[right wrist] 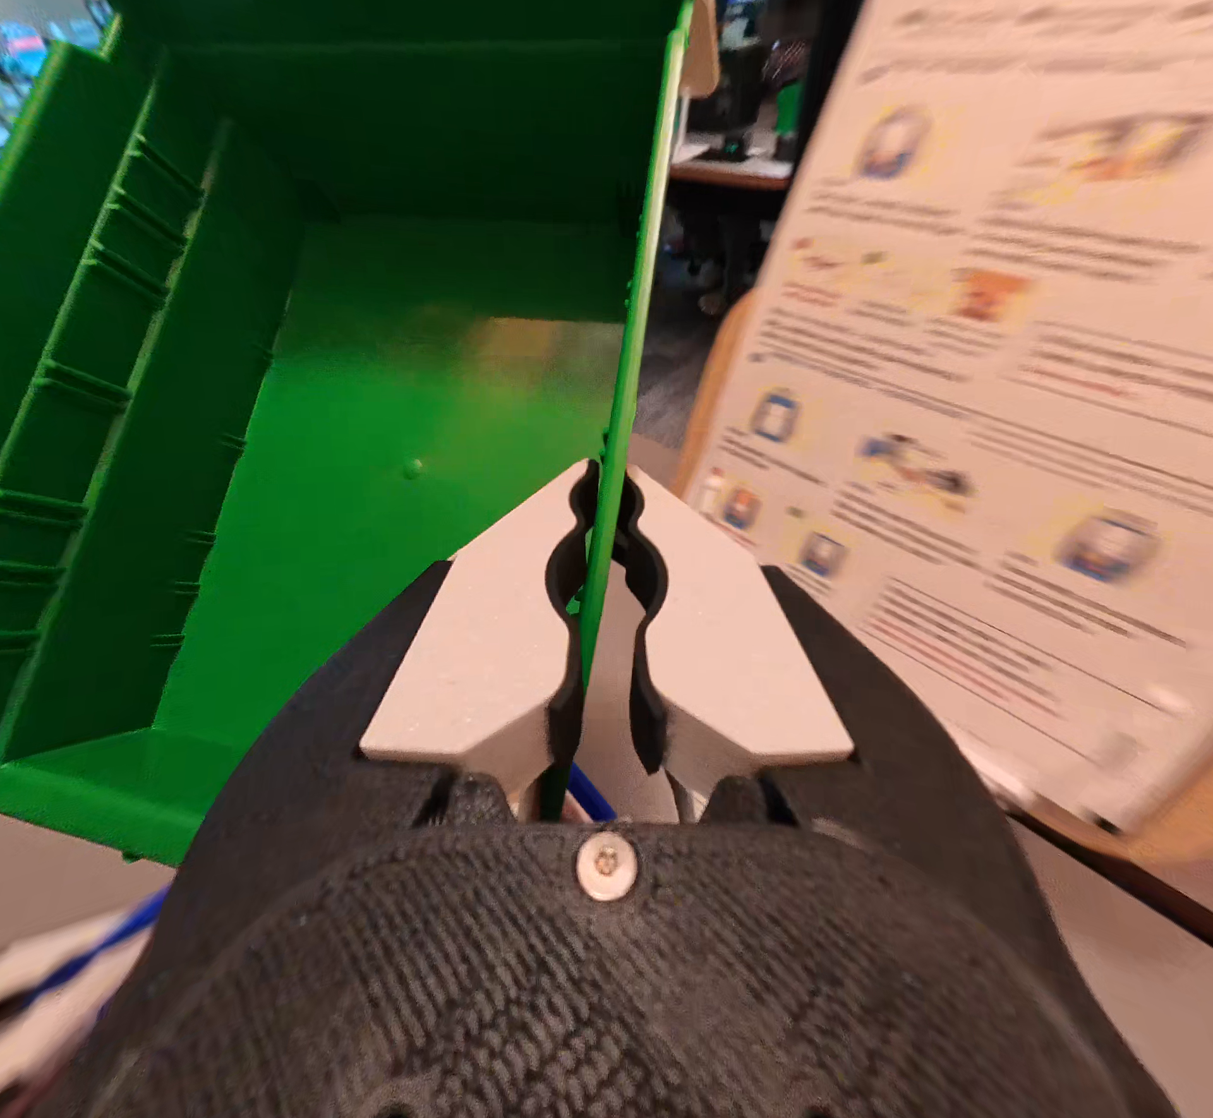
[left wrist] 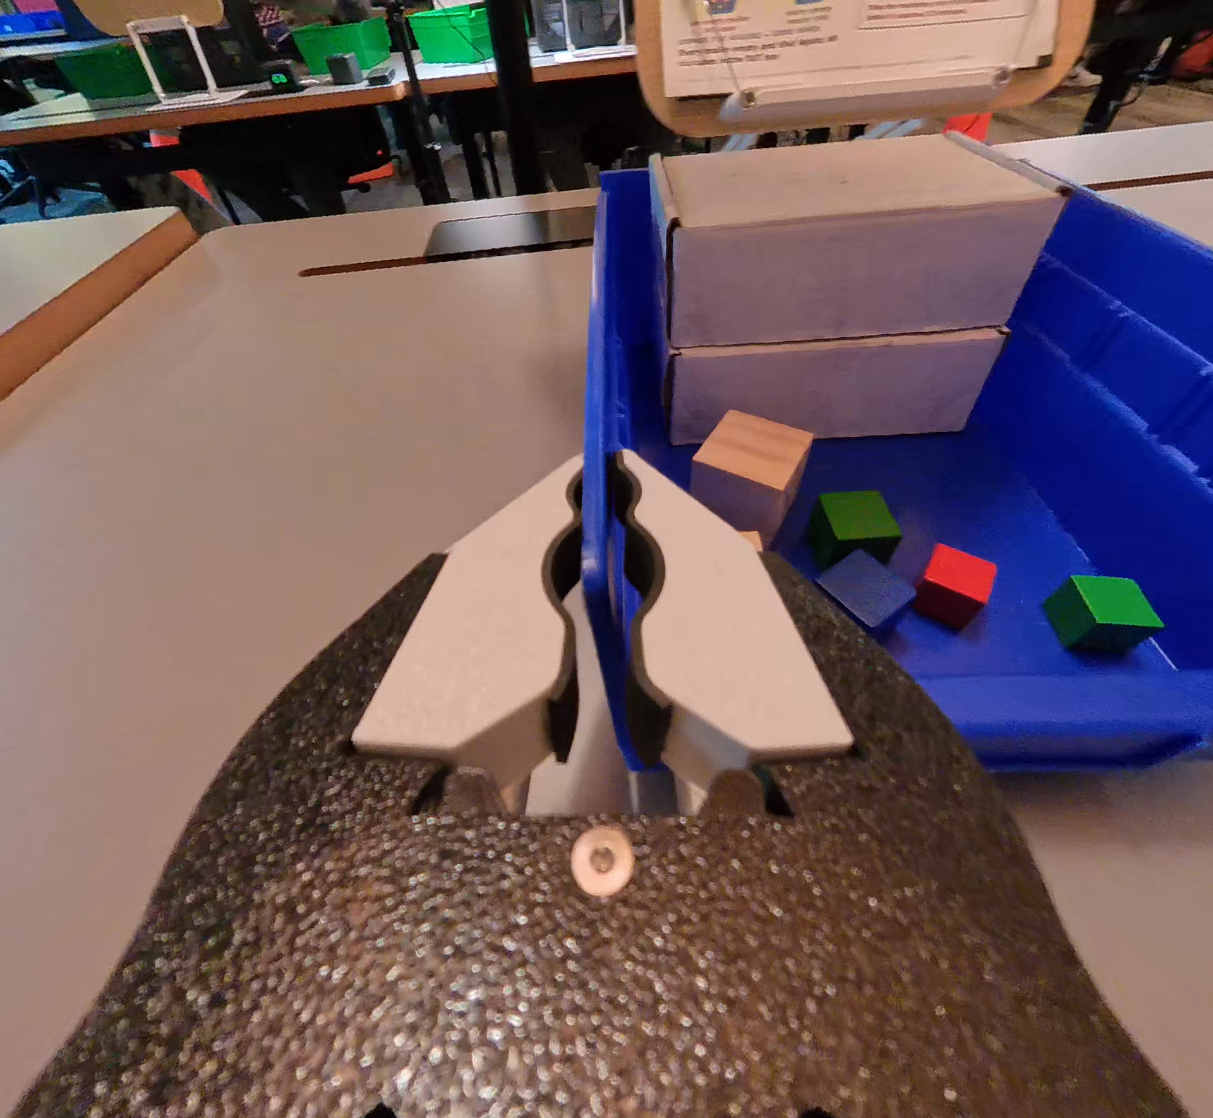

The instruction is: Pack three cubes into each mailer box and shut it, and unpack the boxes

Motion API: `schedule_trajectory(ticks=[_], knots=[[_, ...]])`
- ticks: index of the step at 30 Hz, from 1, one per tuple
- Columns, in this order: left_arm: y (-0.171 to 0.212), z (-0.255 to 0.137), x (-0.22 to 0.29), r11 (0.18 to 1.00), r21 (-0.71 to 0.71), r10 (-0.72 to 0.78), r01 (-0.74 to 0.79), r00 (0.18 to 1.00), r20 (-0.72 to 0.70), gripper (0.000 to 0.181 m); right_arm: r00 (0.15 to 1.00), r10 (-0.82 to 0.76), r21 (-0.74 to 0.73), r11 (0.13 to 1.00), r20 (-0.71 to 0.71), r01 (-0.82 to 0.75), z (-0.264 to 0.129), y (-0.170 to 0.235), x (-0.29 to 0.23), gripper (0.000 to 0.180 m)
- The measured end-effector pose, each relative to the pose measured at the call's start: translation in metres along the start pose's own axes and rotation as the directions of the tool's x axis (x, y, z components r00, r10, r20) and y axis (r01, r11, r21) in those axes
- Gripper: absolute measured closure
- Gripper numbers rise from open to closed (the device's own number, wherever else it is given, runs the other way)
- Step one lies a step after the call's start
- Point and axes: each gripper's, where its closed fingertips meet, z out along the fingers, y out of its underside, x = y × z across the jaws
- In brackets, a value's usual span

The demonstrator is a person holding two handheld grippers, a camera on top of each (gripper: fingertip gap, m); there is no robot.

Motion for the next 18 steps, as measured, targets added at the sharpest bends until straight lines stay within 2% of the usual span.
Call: schedule_trajectory(ticks=[4,7,11,14,18], knots=[[0.0,0.006,-0.026,1.0,-0.003,-0.012,0.012,0.999,0.038,0.178,0.994,0.046,0.099,0.994,-0.098,-0.037,-0.127,0.019,0.094,0.176],[0.001,0.011,-0.047,1.0,-0.01,-0.006,0.007,0.996,0.083,0.177,0.964,0.148,0.127,0.984,-0.219,-0.122,-0.216,0.065,0.174,0.175],[-0.002,0.021,-0.075,0.999,-0.031,0.015,-0.01,0.989,0.144,0.176,0.877,0.232,0.111,0.973,-0.421,-0.204,-0.325,0.144,0.267,0.174],[-0.003,0.034,-0.094,0.999,-0.04,0.031,-0.024,0.982,0.185,0.174,0.803,0.278,0.088,0.958,-0.527,-0.274,-0.382,0.199,0.313,0.174],[-0.006,0.054,-0.115,0.993,-0.066,0.112,-0.099,0.965,0.237,0.171,0.756,0.345,0.072,0.926,-0.557,-0.371,-0.411,0.253,0.352,0.174]])
